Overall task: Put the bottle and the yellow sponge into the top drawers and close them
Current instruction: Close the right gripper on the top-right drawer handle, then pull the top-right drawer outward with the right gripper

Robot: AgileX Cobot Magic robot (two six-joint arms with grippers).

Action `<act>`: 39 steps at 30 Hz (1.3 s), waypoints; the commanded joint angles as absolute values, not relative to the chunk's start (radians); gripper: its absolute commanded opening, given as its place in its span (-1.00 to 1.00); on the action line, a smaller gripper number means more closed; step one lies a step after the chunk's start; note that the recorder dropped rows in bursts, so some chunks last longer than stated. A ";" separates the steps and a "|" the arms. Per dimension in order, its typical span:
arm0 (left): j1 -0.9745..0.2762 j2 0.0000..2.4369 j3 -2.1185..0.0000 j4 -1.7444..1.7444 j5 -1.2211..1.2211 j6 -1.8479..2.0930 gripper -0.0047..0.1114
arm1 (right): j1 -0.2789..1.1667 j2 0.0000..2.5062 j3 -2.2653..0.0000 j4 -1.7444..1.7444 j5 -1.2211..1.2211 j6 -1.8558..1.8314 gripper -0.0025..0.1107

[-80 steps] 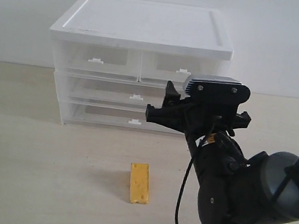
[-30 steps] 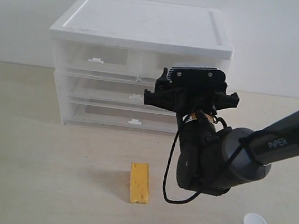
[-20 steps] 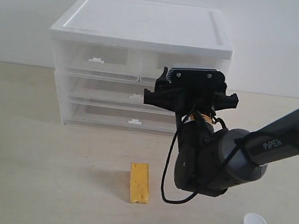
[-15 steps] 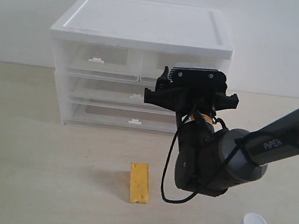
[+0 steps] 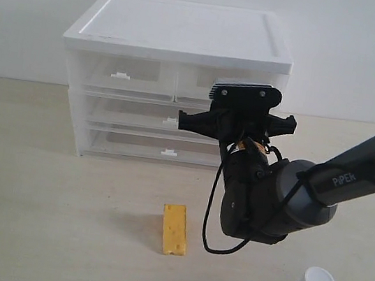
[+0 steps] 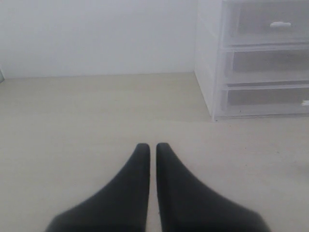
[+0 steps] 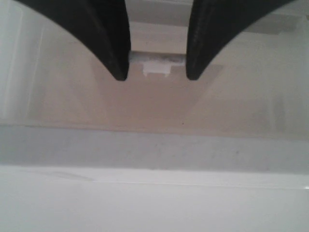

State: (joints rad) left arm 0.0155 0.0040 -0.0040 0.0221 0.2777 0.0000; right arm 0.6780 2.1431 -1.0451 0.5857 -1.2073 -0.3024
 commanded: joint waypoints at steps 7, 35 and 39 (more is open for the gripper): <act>0.019 0.000 0.000 0.016 0.271 0.000 -0.84 | 0.739 2.104 -1.053 0.780 -1.139 -0.403 -0.96; 0.019 0.000 0.000 0.016 0.271 0.000 -0.84 | 0.978 1.869 -0.755 0.957 -1.189 -0.402 -0.82; 0.019 0.000 0.000 0.016 0.271 0.000 -0.84 | 0.978 1.869 -0.755 0.997 -1.183 -0.399 -0.13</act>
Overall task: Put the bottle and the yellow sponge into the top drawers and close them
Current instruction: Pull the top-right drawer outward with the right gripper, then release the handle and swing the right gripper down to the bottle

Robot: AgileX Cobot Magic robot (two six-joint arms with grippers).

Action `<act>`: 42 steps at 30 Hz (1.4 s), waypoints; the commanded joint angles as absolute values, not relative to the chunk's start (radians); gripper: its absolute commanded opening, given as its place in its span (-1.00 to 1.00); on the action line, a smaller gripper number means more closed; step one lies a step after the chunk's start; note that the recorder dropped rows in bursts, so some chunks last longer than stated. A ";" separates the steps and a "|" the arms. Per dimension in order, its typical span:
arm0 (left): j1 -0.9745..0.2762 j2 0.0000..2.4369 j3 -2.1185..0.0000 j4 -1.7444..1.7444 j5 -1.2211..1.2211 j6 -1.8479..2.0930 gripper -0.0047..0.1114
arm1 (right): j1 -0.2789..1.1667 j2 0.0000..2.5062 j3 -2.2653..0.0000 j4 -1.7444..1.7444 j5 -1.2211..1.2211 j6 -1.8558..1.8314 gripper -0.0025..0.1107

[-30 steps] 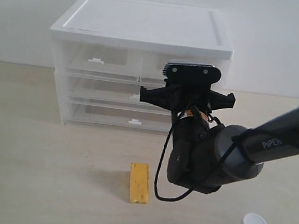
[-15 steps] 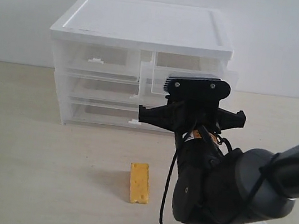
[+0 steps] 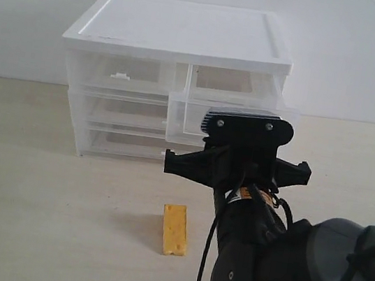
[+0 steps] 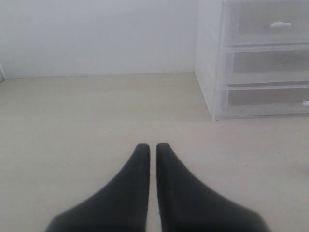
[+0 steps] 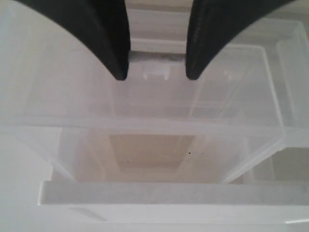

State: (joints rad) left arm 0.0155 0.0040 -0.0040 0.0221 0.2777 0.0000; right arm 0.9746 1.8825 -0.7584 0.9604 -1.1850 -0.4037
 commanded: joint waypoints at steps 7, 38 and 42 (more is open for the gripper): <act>0.019 0.000 0.000 0.016 0.271 0.000 -0.84 | 0.978 1.761 -0.755 1.059 -0.829 -0.538 0.43; 0.019 0.000 0.000 0.016 0.271 0.000 -0.84 | 0.827 1.429 -0.822 0.903 0.536 -0.960 -0.94; 0.019 0.000 0.000 0.016 0.271 0.000 -0.84 | 0.735 1.429 -0.911 0.542 0.791 -0.657 -0.94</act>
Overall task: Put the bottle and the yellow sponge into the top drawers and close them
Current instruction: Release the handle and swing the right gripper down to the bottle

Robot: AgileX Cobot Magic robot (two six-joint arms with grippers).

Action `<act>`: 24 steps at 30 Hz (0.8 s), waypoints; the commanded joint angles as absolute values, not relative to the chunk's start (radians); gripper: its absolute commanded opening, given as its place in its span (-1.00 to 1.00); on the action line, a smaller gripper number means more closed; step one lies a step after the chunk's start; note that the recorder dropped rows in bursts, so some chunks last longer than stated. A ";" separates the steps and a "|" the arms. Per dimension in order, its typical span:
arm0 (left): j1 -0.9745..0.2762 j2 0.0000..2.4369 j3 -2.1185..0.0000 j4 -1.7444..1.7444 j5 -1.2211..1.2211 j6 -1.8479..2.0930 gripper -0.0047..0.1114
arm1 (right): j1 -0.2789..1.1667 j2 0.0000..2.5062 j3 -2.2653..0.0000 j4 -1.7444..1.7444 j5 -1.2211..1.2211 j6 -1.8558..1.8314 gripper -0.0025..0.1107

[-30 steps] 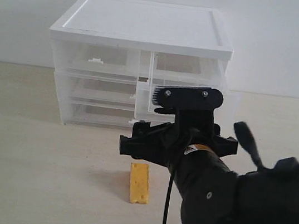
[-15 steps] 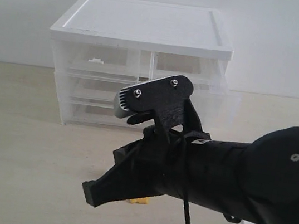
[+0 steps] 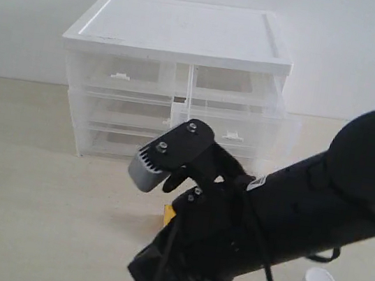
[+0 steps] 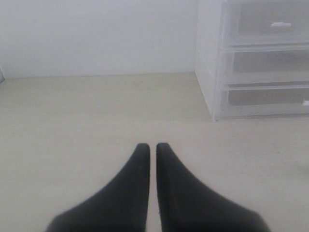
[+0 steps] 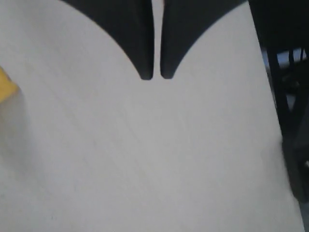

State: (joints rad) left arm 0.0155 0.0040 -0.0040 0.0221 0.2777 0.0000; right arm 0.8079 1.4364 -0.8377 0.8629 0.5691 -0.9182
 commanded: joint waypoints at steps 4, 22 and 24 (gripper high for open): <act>0.019 0.000 0.000 0.016 0.271 0.000 -0.84 | 0.708 1.429 -0.992 0.246 0.978 -0.399 -0.94; 0.019 0.000 0.000 0.016 0.271 0.000 -0.84 | 0.519 1.395 -1.036 -0.048 1.112 -0.123 0.29; 0.019 0.000 0.000 0.016 0.271 0.000 -0.84 | 0.499 1.395 -1.028 -0.023 1.076 -0.120 0.28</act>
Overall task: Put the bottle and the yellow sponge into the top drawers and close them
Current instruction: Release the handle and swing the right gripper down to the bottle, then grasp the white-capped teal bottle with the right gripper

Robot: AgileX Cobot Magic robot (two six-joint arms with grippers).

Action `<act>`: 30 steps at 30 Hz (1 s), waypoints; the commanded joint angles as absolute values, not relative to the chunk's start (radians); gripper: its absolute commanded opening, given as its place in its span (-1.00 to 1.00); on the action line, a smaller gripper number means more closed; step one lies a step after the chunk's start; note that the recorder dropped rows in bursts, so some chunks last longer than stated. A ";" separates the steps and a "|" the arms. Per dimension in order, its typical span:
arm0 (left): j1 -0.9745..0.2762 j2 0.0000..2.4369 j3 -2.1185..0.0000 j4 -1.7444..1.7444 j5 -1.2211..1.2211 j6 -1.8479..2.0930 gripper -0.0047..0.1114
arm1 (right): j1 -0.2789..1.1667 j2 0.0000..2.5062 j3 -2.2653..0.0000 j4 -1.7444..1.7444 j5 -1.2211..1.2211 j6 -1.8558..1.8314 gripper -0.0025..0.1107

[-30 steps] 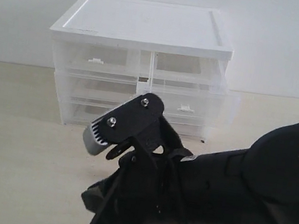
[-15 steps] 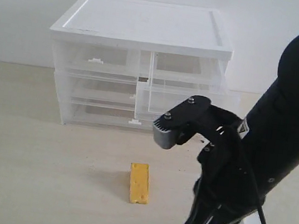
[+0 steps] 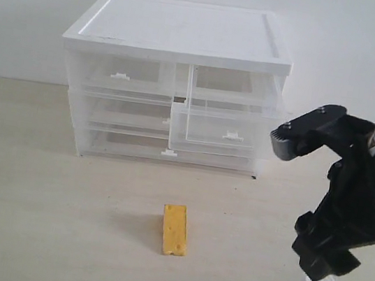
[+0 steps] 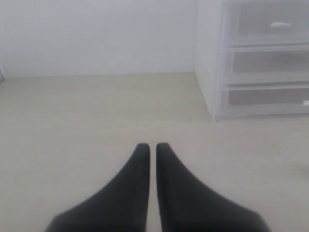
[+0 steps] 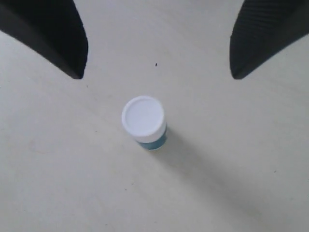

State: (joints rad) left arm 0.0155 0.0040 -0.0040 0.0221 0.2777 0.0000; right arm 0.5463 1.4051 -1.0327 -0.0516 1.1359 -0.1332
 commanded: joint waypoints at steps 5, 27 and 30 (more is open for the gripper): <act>0.019 0.000 0.000 0.016 0.271 0.000 -0.84 | 0.499 1.395 -0.942 -0.012 0.971 -0.130 0.28; 0.019 0.000 0.000 0.016 0.271 0.000 -0.84 | 0.499 1.599 -0.809 -0.016 0.714 -0.159 0.28; 0.019 0.000 0.000 0.016 0.271 0.000 -0.84 | 0.499 1.606 -0.809 -0.022 0.716 -0.159 0.28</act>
State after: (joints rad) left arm 0.0155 0.0040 -0.0040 0.0221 0.2777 0.0000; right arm 0.5051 1.6011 -0.8147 -0.0114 0.7205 -0.1491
